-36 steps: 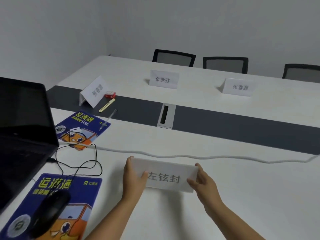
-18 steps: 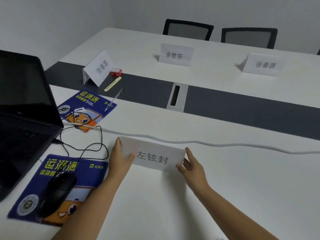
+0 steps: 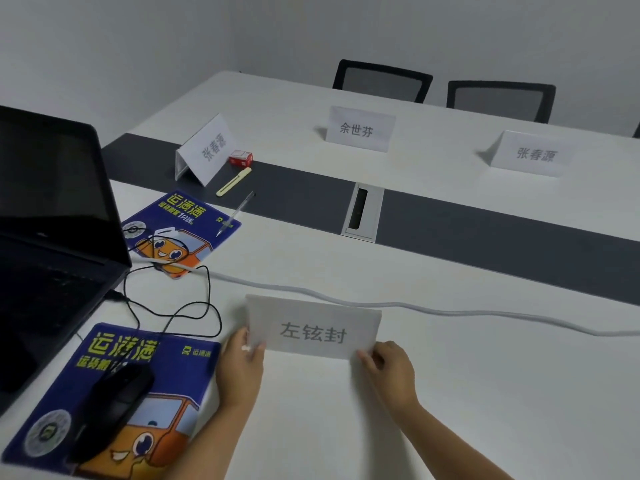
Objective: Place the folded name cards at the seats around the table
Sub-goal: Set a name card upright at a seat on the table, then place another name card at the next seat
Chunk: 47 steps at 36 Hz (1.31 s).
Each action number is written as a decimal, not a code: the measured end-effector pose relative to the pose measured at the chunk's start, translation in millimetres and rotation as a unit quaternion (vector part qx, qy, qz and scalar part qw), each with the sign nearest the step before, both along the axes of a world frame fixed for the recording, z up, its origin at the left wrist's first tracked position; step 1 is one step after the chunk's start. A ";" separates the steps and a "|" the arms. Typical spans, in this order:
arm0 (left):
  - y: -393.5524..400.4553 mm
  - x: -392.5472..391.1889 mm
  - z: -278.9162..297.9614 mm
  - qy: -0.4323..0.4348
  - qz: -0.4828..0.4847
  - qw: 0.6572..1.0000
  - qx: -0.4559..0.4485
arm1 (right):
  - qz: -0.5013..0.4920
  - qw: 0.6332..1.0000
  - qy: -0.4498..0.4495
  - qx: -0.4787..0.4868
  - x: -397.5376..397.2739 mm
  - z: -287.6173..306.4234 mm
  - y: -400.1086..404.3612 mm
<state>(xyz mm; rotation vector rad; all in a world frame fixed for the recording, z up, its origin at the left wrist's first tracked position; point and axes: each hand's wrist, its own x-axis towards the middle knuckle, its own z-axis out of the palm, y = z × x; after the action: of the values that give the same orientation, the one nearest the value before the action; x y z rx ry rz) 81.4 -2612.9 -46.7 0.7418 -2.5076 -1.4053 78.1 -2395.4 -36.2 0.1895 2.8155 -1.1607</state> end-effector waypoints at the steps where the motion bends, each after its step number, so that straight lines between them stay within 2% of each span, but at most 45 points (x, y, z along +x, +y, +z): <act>1: -1.2 -2.4 0.1 -0.003 -0.004 1.000 -0.008 | 0.004 1.000 -0.006 0.005 -0.4 -0.4 0.3; 17: -11.0 -12.4 1.7 -0.011 -0.024 0.999 -0.022 | 0.023 1.000 -0.005 0.018 -3.5 -1.2 -5.2; 19: -11.0 -11.3 5.9 -0.011 -0.031 0.999 -0.006 | 0.031 0.999 -0.020 0.009 -3.8 3.0 -4.3; 23: -10.8 2.0 14.3 0.009 -0.019 0.998 0.067 | 0.036 0.995 -0.053 -0.073 6.7 25.9 10.5; 26: 0.1 27.7 21.6 0.016 -0.023 0.992 0.121 | 0.037 0.998 -0.028 -0.040 24.4 46.9 39.3; 29: 22.5 62.9 25.0 0.024 -0.083 0.987 0.138 | 0.027 0.999 0.022 0.003 53.0 77.6 74.5; 33: 64.6 110.2 27.8 0.017 -0.209 0.967 0.144 | -0.026 0.995 0.089 0.044 109.3 119.5 123.6; 37: 111.3 147.0 46.7 0.027 -0.365 0.920 0.142 | -0.069 0.982 0.105 0.140 181.1 145.1 164.0; 40: 143.0 165.5 59.3 0.000 -0.459 0.878 0.137 | -0.123 0.976 0.107 0.143 232.9 143.7 180.9; 43: 168.2 176.8 66.8 -0.025 -0.499 0.859 0.112 | -0.141 0.977 0.054 0.153 270.2 129.9 196.2; 46: 176.5 184.1 62.2 -0.025 -0.517 0.851 0.094 | -0.138 0.976 -0.133 0.104 295.4 114.6 207.1; 47: 178.8 186.7 60.6 -0.029 -0.515 0.852 0.093 | -0.133 0.972 -0.170 0.090 303.2 111.0 210.1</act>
<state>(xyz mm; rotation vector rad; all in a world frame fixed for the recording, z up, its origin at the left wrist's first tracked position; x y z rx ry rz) 268.1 -2434.1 13.9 -0.7316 -2.9451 -1.8957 381.3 -2185.3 74.8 0.7247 2.6364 -0.8128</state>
